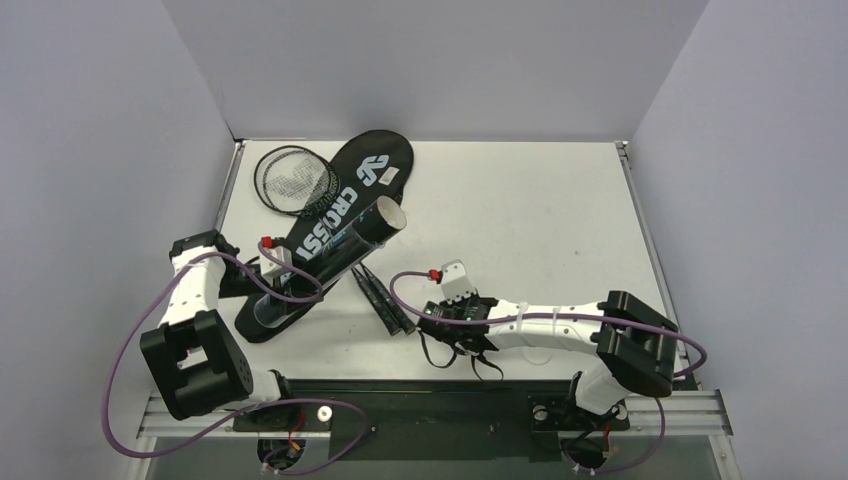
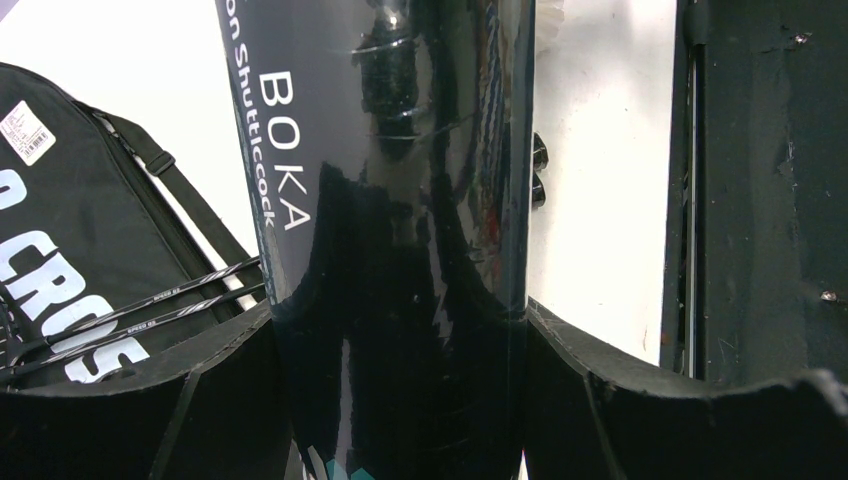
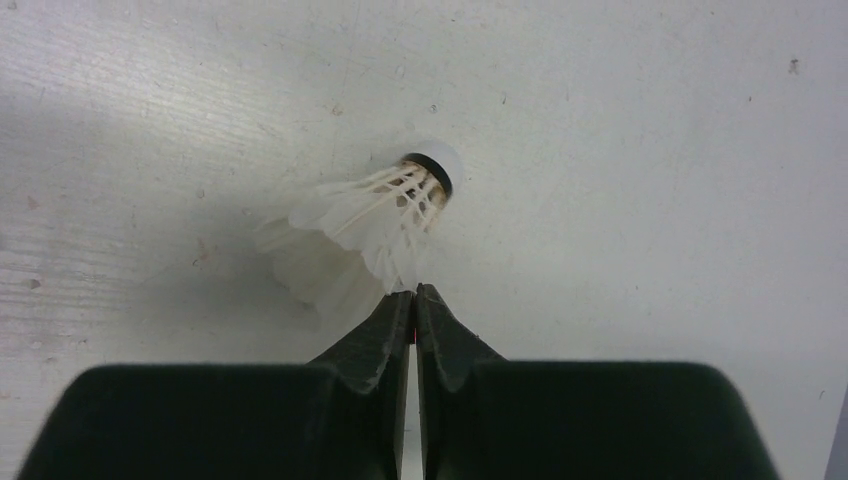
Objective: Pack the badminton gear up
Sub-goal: Pick up the shuttlecock at the center of the board, then place the shuttlecock at the shuttle tube.
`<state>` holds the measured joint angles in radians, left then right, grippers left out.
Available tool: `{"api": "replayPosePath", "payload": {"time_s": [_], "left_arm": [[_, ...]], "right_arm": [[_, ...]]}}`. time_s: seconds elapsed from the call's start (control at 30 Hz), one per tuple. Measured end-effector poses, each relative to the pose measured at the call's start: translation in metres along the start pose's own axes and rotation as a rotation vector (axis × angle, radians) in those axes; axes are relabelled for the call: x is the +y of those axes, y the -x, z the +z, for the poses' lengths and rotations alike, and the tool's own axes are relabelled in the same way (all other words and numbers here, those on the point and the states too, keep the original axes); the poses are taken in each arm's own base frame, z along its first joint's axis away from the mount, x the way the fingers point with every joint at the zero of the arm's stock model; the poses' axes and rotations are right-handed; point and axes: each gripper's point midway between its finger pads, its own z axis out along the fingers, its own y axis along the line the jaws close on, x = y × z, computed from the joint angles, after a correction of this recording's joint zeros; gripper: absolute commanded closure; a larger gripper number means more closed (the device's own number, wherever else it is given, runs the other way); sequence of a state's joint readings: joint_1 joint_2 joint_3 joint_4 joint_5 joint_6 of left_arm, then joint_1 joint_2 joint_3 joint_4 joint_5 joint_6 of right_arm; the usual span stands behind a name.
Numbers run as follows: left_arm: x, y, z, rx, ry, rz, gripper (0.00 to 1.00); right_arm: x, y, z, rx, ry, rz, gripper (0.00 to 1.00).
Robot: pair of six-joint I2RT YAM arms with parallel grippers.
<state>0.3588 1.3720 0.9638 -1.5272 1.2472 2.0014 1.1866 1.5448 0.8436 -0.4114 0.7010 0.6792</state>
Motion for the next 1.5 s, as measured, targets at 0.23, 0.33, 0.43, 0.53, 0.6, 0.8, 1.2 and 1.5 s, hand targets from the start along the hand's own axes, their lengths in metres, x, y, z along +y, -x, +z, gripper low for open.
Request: {"api": "replayPosePath", "payload": {"time_s": [0.23,0.33,0.43,0.53,0.6,0.8,1.2,1.5], "left_arm": [[0.0,0.0,0.0,0.0,0.0,0.0,0.81],[0.0,0.0,0.0,0.0,0.0,0.0,0.81],[0.0,0.0,0.0,0.0,0.0,0.0,0.81],[-0.001,0.0,0.0,0.0,-0.003,0.001,0.81],[-0.001,0.0,0.001,0.0,-0.006,0.001,0.81],[-0.002,0.001,0.002,0.0,-0.011,0.001,0.82],[-0.003,0.0,0.002,0.0,-0.013,0.022,0.83],[-0.006,-0.002,0.003,0.014,-0.023,0.041,0.83]], "right_arm": [[-0.018,0.011,-0.009,-0.019,-0.004,0.044,1.0],[-0.042,0.027,-0.023,-0.044,0.023,0.129,1.0],[-0.071,0.054,-0.042,-0.062,0.101,0.276,1.0],[-0.11,0.091,-0.07,-0.103,0.205,0.456,1.0],[-0.135,0.112,-0.088,-0.137,0.264,0.548,1.0],[-0.157,0.147,-0.131,-0.16,0.498,0.676,1.0],[-0.099,0.184,-0.146,0.029,0.924,0.765,1.0],[-0.098,0.22,-0.175,-0.031,1.066,0.844,1.0]]}}
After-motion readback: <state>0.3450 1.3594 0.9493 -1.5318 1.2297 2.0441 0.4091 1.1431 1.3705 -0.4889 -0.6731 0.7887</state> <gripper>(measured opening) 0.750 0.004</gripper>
